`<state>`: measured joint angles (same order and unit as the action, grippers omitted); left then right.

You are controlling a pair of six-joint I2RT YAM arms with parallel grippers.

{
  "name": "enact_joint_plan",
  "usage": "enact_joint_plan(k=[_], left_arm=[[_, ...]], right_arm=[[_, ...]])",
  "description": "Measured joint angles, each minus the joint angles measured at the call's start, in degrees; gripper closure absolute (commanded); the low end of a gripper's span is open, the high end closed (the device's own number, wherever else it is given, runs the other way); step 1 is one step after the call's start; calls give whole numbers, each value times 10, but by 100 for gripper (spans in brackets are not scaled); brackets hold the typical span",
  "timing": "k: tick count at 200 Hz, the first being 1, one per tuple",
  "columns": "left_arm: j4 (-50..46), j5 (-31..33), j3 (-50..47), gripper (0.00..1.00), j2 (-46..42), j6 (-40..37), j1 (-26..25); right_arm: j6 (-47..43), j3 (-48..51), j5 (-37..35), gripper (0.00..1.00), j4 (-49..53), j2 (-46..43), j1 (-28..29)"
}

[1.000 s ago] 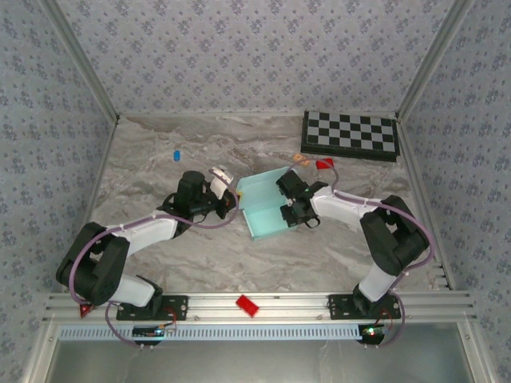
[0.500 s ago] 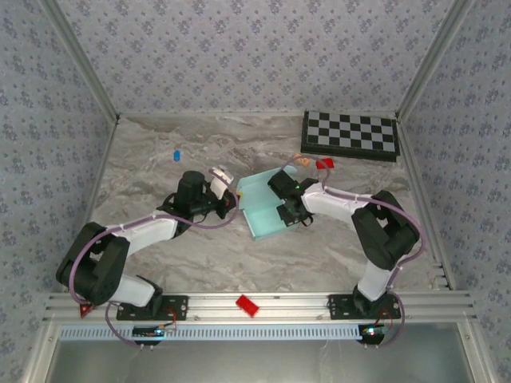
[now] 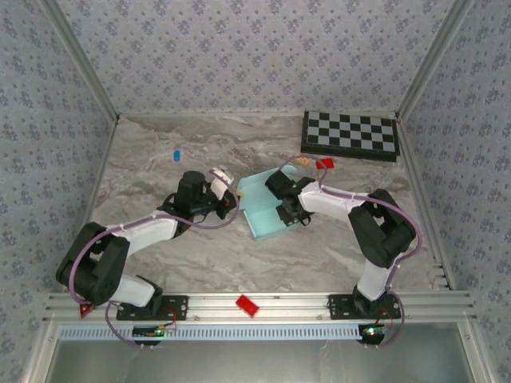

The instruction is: Fold the paper box

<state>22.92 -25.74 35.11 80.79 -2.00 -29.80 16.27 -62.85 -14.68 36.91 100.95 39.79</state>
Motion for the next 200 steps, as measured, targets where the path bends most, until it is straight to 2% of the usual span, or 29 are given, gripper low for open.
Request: enact_joint_plan(k=[46, 85, 160, 200], left_arm=[[0, -4, 10, 100, 7, -1, 0], [1, -4, 27, 92, 27, -2, 2], [0, -4, 44, 53, 55, -6, 1], [-1, 14, 43, 38, 33, -2, 1]], right_arm=[[3, 0, 6, 79, -4, 0, 0], [11, 3, 20, 73, -7, -3, 0], [36, 18, 51, 55, -22, -29, 4], [47, 31, 57, 50, -31, -68, 3]])
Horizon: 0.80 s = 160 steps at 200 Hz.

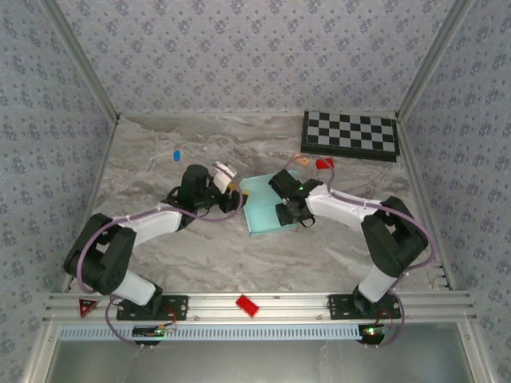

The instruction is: Fold the paper box

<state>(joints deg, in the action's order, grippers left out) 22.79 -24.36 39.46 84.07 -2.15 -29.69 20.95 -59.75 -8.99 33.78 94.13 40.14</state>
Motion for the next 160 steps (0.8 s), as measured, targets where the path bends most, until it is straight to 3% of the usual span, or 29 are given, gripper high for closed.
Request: enact_joint_plan(k=[87, 160], left_arm=[[-35, 96, -14, 30, -134, 45, 4], [-208, 231, 68, 30, -145, 147, 77]], right_arm=[[5, 84, 15, 50, -72, -158, -32], [17, 152, 15, 49, -92, -260, -116]])
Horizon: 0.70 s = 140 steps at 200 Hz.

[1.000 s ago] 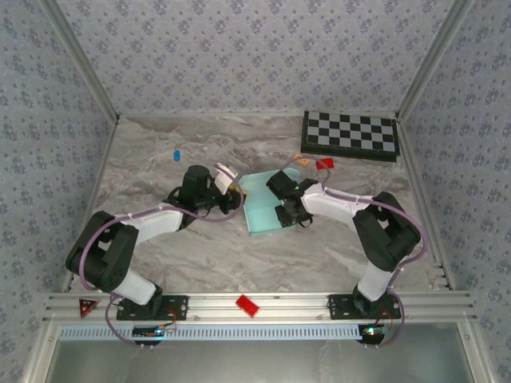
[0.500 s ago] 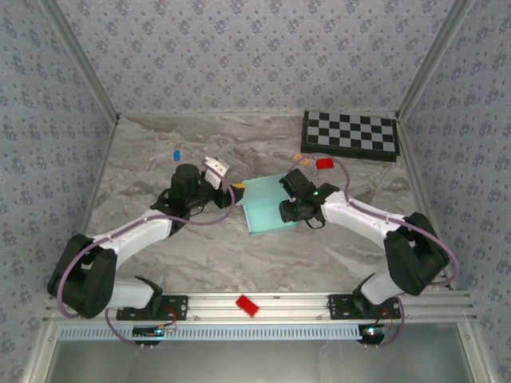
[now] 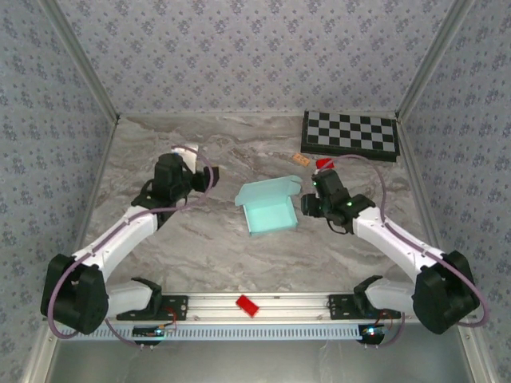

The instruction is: Fold the paper box

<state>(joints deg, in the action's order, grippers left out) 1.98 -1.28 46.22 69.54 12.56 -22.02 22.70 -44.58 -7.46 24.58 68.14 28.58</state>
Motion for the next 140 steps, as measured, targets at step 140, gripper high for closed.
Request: enact_joint_plan(k=[140], left_arm=[[-201, -48, 299, 48, 323, 59, 218]], right_arm=[[8, 20, 28, 49, 5, -28, -46]])
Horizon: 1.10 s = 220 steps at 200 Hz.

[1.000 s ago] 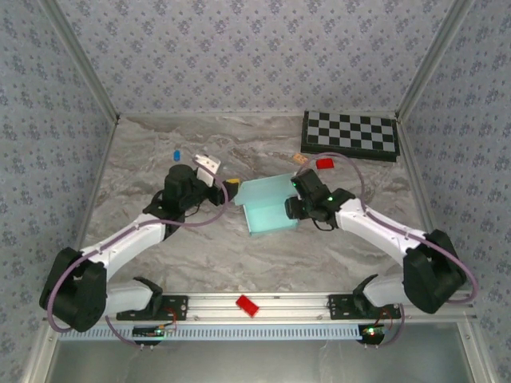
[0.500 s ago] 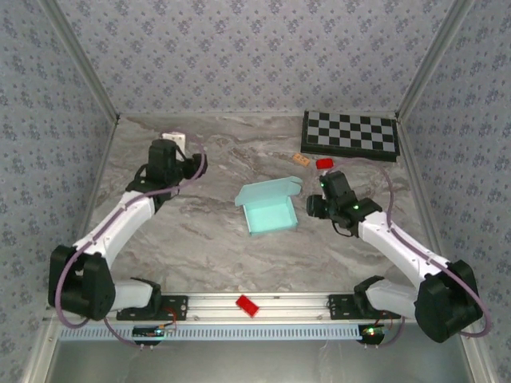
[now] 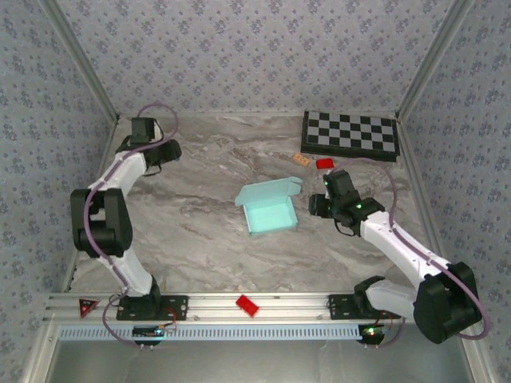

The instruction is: Fold the paper box

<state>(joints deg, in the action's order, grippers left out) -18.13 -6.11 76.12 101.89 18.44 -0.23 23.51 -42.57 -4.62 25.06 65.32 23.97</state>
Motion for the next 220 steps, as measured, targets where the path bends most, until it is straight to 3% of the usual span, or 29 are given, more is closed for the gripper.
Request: enact_joint_plan(k=[96, 144, 196, 220], left_arm=[[-69, -41, 226, 61, 228, 7, 39], [-106, -59, 320, 66, 297, 12, 41], [-132, -73, 366, 67, 340, 18, 41], [-143, -76, 382, 73, 353, 19, 41]], right_arm=[[0, 1, 17, 49, 0, -1, -1], [0, 4, 17, 50, 1, -1, -1], [0, 4, 21, 50, 1, 0, -1], [0, 4, 22, 50, 1, 6, -1]])
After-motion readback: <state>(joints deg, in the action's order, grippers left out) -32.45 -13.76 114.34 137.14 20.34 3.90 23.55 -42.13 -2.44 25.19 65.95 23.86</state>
